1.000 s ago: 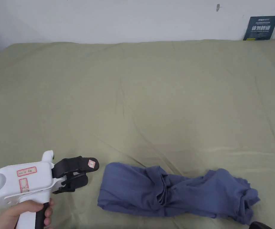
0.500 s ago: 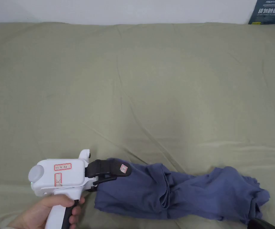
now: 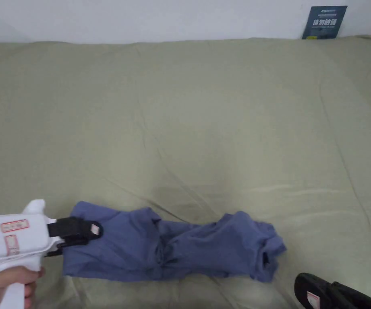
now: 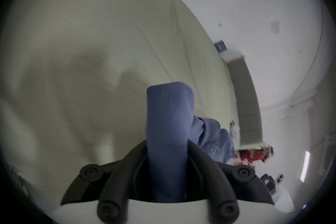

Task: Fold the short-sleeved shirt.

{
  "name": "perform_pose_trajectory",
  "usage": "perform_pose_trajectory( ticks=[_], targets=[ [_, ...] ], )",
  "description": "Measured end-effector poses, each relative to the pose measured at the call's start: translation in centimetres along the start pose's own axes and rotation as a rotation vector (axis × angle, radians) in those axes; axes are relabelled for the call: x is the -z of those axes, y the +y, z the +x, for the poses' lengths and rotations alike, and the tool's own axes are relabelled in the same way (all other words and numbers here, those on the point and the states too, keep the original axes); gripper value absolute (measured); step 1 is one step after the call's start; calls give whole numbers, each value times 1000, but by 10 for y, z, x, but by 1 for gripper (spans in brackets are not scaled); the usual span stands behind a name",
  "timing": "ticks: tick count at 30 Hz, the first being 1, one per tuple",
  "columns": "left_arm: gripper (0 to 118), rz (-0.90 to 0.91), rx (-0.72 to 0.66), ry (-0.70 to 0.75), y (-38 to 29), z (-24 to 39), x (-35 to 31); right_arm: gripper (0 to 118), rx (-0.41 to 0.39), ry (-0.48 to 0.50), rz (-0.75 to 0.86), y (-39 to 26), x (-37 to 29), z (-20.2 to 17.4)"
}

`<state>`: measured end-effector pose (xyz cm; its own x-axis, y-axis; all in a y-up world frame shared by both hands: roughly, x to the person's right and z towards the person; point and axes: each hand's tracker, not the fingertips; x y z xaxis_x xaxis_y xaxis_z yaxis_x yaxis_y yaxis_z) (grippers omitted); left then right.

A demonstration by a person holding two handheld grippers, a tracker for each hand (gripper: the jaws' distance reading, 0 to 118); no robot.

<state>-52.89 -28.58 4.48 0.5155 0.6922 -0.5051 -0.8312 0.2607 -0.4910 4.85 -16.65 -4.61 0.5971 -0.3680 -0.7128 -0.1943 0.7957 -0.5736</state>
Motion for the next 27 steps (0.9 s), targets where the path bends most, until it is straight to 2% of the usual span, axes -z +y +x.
perform_pose_trajectory(
  ticks=[3,6,8,10,12,16,18,21,25,26,27],
  targets=[
    [14,77,3,162,7,2,-41,0,-10,3,5,-3,-7,-1],
    [13,131,-6,224,-5,29,-52,0,-10,10,8,-7,-11,1],
    [13,205,41,188,-24,64,-54,0,-6,10,11,-9,-14,3],
    [13,220,22,129,-43,100,-45,0,6,13,20,-11,-18,6],
    [14,220,48,52,-69,140,-23,0,12,13,28,-13,-23,9],
    [13,194,97,77,-104,195,52,0,21,1,37,-17,-34,20],
    [13,105,188,136,-110,199,105,0,34,-18,45,-19,-42,28],
    [14,45,207,227,-131,201,157,0,69,-45,71,-25,-55,41],
    [14,47,222,208,-135,197,160,0,88,-66,68,-32,-66,54],
    [26,55,234,183,-134,199,149,0,88,-67,66,-32,-66,56],
    [50,49,237,140,-132,202,135,0,88,-65,61,-32,-66,58]
  ],
)
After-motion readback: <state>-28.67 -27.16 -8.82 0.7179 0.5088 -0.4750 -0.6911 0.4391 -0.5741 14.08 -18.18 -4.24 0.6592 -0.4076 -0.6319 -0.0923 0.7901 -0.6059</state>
